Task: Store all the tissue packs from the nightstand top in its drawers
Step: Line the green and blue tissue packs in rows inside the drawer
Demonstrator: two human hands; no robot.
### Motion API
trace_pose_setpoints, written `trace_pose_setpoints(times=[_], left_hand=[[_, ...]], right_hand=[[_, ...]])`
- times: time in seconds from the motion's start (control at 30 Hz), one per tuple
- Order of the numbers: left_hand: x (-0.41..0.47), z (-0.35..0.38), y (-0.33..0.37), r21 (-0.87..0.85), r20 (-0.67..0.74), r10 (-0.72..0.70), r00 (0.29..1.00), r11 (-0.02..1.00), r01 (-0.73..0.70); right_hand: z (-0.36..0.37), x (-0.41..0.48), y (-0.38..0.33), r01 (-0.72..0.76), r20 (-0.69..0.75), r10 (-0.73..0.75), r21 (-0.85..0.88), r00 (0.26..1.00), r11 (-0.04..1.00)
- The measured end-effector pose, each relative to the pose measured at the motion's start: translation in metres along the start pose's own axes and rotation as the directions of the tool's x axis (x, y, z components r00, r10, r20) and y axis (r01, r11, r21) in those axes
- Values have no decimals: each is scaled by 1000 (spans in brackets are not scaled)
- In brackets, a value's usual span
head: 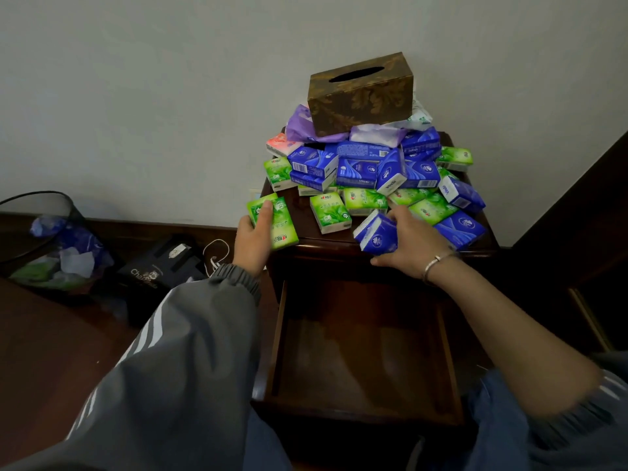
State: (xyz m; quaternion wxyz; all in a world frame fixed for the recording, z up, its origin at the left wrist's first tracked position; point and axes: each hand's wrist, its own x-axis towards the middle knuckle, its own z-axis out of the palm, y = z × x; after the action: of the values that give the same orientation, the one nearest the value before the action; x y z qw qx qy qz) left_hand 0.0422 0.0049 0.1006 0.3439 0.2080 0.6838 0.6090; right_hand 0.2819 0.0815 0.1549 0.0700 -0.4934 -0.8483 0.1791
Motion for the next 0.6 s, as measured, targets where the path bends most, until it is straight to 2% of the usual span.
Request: trace_pose_setpoints(times=[0.07,0.1,0.17,0.23,0.3,0.4,0.47,0.6], left_hand=[[-8,-8,-8,-84,-7,-6,1000,996,5],[-11,-14,-15,-100,-23,-25,999,995,23],[-17,-29,-34,-134,-44,-91,995,987,84],[-26,-44,-58,-154,-66,-170,983,975,158],[-35,-58,-84,-140,-112,-219,969,969,202],[-42,-79,-113,-72,-183,-285,941,958,276],[-42,-90,-121,-74,-190,-317,929,948,308],[-48,-94,-123,-90,-216,-293,931,956,280]], right_hand=[[7,-24,3,-10,-53,25,259,998,966],[12,-36,4,-27,-31,43,404,999,914],[34,-55,7,-110,108,50,665,993,739],[70,-68,8,-270,312,29,770,950,578],[110,-73,5,-454,518,27,723,855,521],[164,-74,-3,-671,716,81,601,694,435],[191,-69,-7,-744,770,137,528,623,410],[236,-57,-14,-807,803,242,422,544,413]])
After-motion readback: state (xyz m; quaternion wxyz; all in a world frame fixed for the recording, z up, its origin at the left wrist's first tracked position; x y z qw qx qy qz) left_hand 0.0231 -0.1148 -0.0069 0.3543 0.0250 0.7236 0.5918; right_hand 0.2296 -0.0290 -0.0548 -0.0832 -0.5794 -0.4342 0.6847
